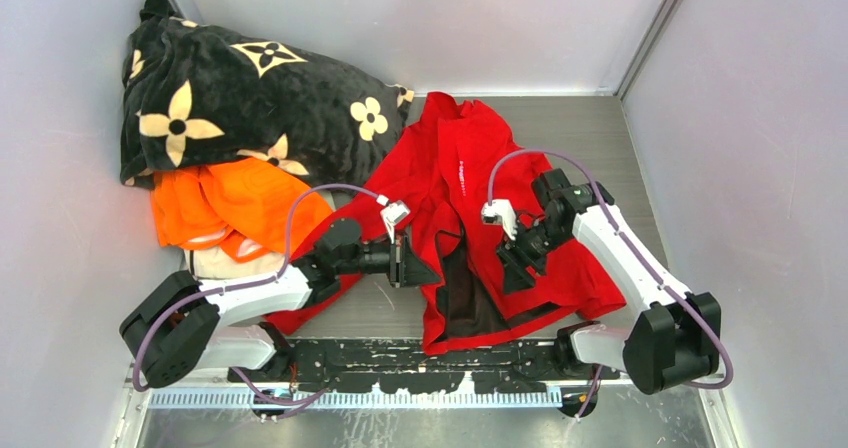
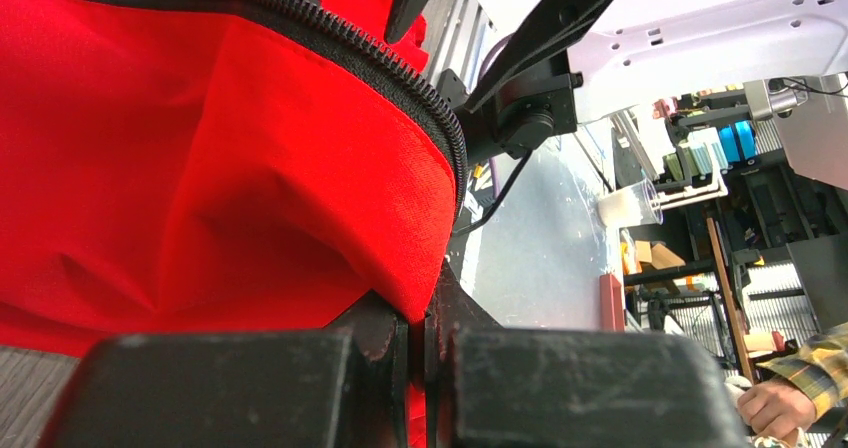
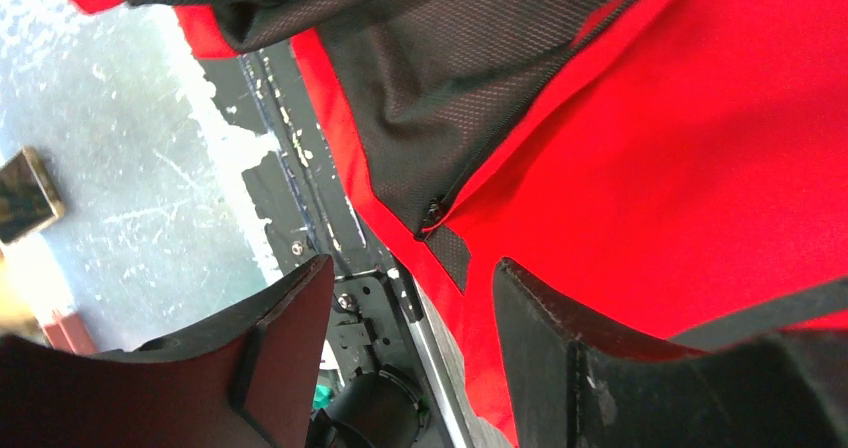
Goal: Zip up the jacket
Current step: Pick up the jacket from the center of the board.
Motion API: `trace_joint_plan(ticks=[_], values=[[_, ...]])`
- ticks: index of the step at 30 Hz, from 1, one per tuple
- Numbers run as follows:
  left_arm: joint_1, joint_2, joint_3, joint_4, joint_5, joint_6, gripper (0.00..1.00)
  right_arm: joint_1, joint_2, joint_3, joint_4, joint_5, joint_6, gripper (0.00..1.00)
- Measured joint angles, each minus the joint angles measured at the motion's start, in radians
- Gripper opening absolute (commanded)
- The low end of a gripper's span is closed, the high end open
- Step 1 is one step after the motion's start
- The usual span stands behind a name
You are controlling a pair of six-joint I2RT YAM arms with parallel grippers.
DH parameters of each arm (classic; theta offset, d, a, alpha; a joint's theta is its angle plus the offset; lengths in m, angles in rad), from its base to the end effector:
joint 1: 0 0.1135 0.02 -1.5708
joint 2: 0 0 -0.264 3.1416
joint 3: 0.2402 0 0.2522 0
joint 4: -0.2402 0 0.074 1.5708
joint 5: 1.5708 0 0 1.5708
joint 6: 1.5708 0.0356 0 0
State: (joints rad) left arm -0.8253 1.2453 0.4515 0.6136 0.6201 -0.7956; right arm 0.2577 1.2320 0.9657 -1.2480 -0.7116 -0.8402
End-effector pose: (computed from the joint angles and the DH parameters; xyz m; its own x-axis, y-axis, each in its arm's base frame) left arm 0.1553 -0.1988 0.2126 -0.7892 -0.0021 -0.6141 0.6031 0.1864 -0.7756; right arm 0.1779 0.0709 0.2551 -0.4740 -0.7082 -0.5233 -0.8716 0.2929 0.3930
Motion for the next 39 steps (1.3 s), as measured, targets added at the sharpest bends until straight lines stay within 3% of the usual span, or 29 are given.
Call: trace_joint_plan(ticks=[8,14,16,21,29,35,39], values=[[0.0,-0.018,-0.016,-0.008,-0.011,0.021,0.0,0.031,-0.073,0.048,0.054,0.077,0.194,0.66],[0.0,-0.069,-0.048,-0.017,-0.029,0.031,0.0,0.221,-0.228,-0.002,0.161,0.171,0.373,0.58],[0.0,-0.078,-0.051,-0.025,-0.033,0.041,0.0,0.264,-0.201,0.006,0.176,0.19,0.416,0.5],[0.0,-0.116,-0.054,-0.068,-0.047,0.065,0.0,0.325,-0.02,0.055,0.235,0.225,0.62,0.5],[0.0,-0.212,-0.073,-0.137,-0.085,0.1,0.0,0.363,-0.171,-0.085,0.388,0.402,1.08,0.53],[0.0,-0.216,-0.077,-0.162,-0.095,0.106,0.0,0.365,-0.196,-0.194,0.398,0.512,1.227,0.51],[0.0,-0.223,-0.095,-0.165,-0.106,0.106,0.0,0.365,-0.218,-0.244,0.407,0.551,1.271,0.43]])
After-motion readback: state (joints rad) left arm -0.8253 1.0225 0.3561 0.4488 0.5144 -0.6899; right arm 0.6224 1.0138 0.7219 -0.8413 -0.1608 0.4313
